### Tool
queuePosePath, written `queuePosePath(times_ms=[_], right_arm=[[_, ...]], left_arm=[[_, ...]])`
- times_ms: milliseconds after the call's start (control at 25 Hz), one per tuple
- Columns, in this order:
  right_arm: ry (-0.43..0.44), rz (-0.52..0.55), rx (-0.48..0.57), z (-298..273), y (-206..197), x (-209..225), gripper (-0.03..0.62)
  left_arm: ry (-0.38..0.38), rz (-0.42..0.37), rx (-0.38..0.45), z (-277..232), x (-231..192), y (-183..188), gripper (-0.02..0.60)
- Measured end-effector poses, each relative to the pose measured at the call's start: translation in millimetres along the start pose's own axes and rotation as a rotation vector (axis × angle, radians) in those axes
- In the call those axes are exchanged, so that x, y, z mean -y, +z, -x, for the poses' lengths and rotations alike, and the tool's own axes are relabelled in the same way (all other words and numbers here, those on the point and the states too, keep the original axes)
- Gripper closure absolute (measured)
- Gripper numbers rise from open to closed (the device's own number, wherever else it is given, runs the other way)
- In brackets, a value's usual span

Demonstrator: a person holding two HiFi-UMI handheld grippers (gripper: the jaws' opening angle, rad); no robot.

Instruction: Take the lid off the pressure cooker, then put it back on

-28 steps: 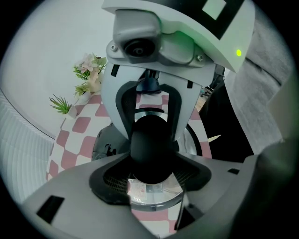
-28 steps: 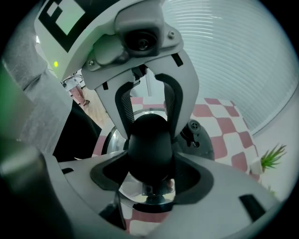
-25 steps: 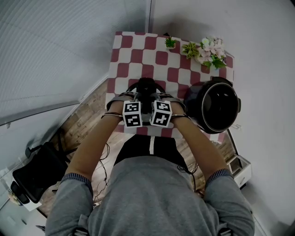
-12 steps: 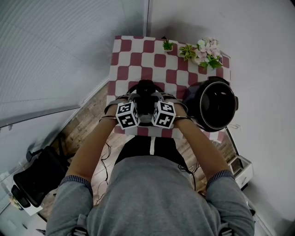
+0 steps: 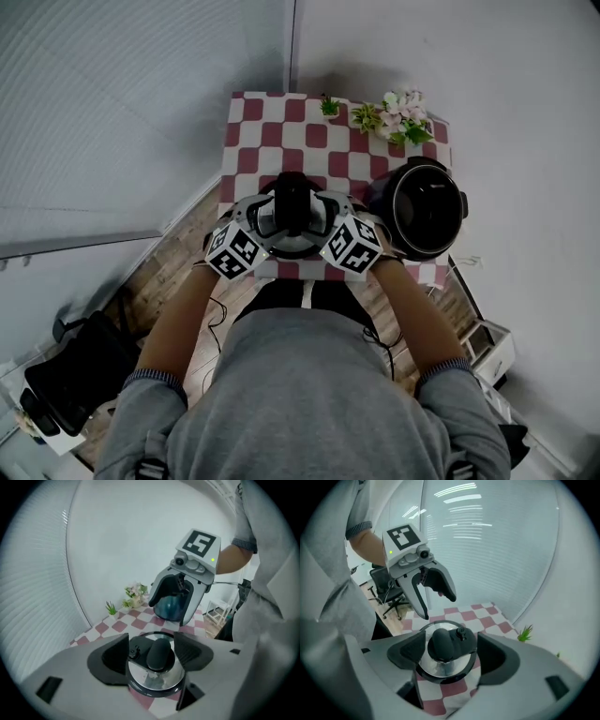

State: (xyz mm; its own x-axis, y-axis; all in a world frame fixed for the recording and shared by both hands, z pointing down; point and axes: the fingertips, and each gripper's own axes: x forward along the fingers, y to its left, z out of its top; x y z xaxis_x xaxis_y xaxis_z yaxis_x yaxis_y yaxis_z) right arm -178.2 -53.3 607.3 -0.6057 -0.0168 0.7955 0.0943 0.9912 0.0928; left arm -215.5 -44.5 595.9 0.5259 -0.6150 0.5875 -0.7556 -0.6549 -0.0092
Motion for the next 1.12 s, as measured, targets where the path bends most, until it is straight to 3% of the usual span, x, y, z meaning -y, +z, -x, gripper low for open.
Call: queuePosePath(times_ms=[320, 440, 600, 720, 1120], right_arm=[[-0.148, -0.285, 0.506, 113, 67, 21, 0.241], [-0.201, -0.316, 0.621, 141, 77, 22, 0.243], [-0.304, -0.297, 0.697, 166, 88, 21, 0.252], [-0.345, -0.281, 0.728, 175, 91, 15, 0.258], [-0.329, -0.254, 0.722, 168, 97, 15, 0.263]], left_arm=[[0.123, 0.107, 0.347, 71, -10, 90, 0.258], [0.153, 0.136, 0.464, 94, -11, 117, 0.258], [0.195, 0.158, 0.596, 118, -9, 139, 0.258], [0.222, 0.168, 0.643, 128, -3, 141, 0.258], [0.221, 0.101, 0.651, 130, -1, 145, 0.259]])
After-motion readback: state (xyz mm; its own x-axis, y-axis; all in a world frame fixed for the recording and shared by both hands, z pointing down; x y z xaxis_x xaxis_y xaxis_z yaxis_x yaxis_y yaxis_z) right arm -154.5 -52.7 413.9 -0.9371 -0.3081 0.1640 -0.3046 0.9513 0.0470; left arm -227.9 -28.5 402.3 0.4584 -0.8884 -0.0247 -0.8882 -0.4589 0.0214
